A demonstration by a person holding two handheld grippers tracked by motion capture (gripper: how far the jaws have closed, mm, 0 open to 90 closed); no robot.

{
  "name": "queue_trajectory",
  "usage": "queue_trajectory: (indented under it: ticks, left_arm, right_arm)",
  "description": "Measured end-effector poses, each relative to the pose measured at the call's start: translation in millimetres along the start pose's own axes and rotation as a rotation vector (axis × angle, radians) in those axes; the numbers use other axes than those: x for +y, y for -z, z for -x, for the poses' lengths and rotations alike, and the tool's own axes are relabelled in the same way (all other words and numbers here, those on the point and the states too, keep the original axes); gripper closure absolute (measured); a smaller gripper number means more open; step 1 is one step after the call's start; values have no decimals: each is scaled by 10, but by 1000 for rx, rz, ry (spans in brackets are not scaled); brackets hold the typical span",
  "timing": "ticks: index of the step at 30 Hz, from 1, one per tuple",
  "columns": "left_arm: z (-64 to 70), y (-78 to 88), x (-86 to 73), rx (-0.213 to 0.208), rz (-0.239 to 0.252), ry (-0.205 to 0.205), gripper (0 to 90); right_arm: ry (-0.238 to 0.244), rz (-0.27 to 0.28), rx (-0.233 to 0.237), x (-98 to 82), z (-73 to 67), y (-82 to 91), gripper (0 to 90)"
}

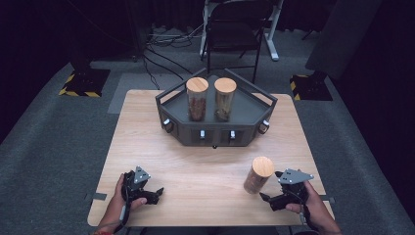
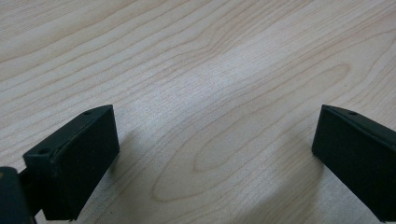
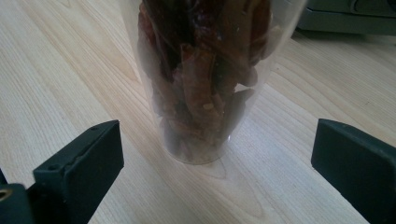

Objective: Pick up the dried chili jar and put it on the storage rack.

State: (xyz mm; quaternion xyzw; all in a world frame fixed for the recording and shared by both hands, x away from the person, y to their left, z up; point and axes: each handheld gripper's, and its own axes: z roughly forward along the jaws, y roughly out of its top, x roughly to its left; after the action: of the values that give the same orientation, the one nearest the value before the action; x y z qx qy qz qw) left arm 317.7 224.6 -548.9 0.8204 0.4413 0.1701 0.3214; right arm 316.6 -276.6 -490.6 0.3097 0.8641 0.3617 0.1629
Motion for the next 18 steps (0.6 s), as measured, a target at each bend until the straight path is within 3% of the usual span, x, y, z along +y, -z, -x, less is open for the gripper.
queue_trajectory:
  ticks: [9,18]
  left_arm:
    - [0,0,0,0,0,0,6]
    - [0,0,0,0,0,0,6]
  right_arm:
    - [-38,19,27,59,3,-21,26]
    - [-22,26,23,141,-38,-75,28]
